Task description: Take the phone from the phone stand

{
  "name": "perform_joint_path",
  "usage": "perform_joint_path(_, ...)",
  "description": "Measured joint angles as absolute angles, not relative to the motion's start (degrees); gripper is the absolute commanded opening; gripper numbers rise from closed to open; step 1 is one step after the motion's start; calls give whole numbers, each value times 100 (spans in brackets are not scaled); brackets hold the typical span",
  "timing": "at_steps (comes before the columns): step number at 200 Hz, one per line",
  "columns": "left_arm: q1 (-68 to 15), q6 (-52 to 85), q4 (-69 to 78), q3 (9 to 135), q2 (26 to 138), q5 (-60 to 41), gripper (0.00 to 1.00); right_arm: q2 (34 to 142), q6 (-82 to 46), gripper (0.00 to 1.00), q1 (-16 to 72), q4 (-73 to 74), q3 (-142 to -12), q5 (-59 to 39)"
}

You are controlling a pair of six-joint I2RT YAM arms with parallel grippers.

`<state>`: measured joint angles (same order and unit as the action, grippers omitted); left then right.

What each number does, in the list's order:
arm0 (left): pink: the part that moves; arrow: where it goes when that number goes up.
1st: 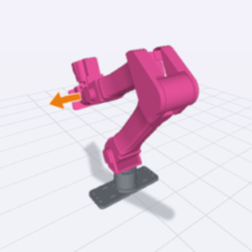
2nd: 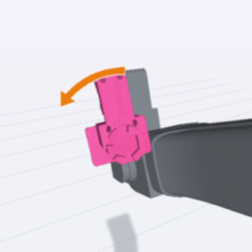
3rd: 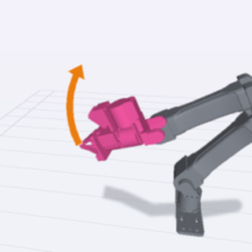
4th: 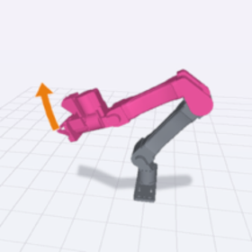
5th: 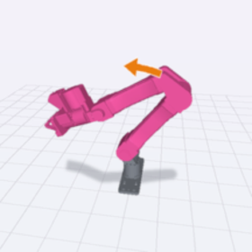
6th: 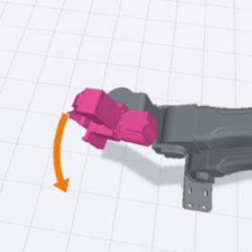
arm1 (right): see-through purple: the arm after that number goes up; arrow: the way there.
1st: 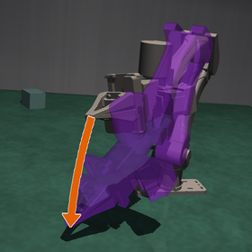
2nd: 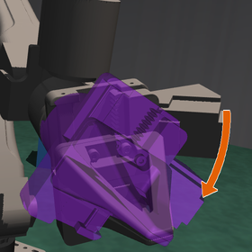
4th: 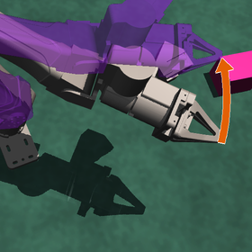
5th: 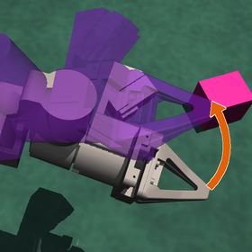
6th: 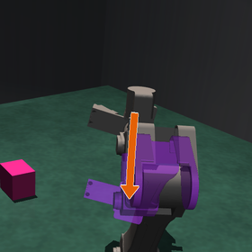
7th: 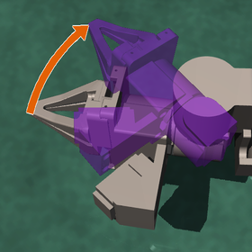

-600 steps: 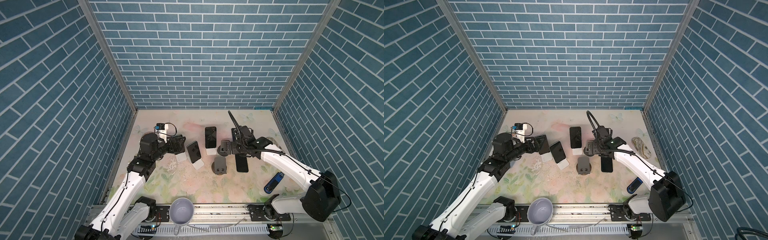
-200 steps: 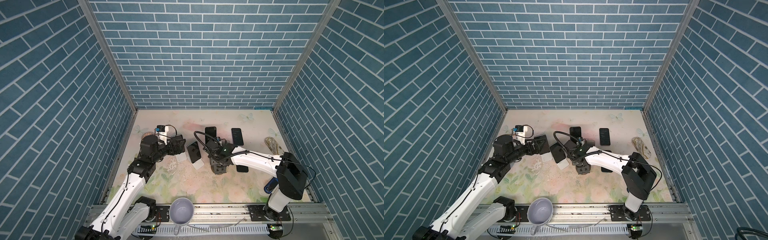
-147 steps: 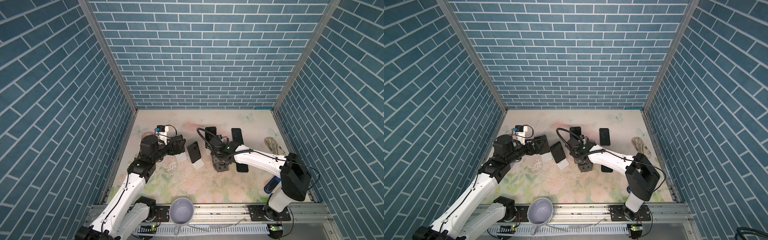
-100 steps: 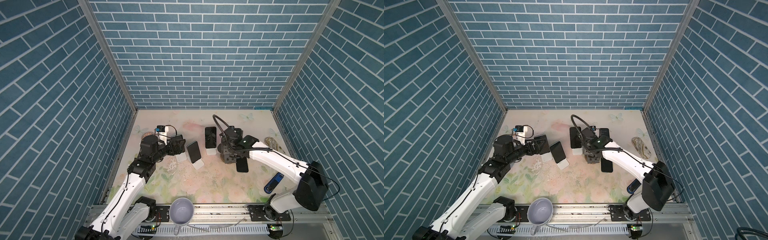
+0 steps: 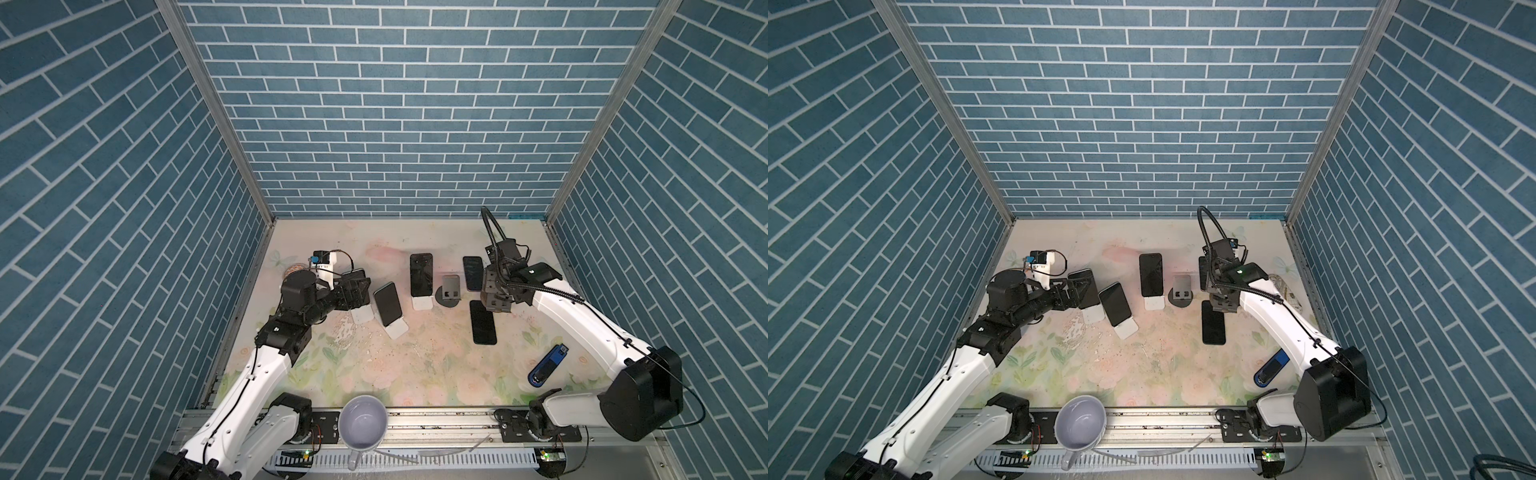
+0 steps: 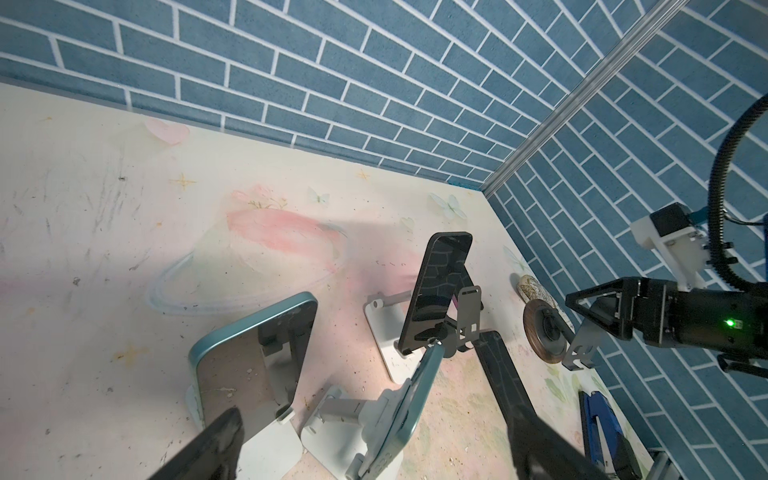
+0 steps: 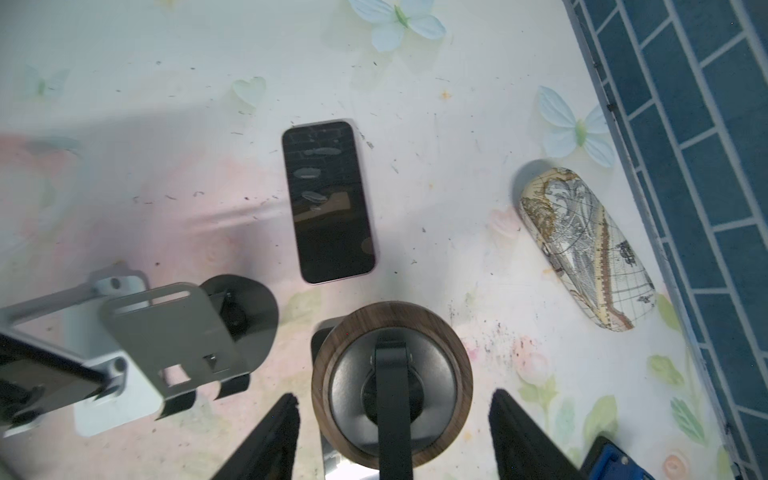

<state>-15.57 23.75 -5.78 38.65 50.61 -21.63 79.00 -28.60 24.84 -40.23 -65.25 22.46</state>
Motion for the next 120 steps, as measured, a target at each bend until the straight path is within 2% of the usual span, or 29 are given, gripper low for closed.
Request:
perform_joint_path(58, -1557, 2362, -679, 3975, 5068, -2095, 100, 8899, -2543, 51, 1470, -3415, -6530, 1896)
perform_joint_path(120, -1557, 2327, -937, 4005, 4974, -1970, 100, 9922, -2287, 51, 996, -3199, -7214, 1647)
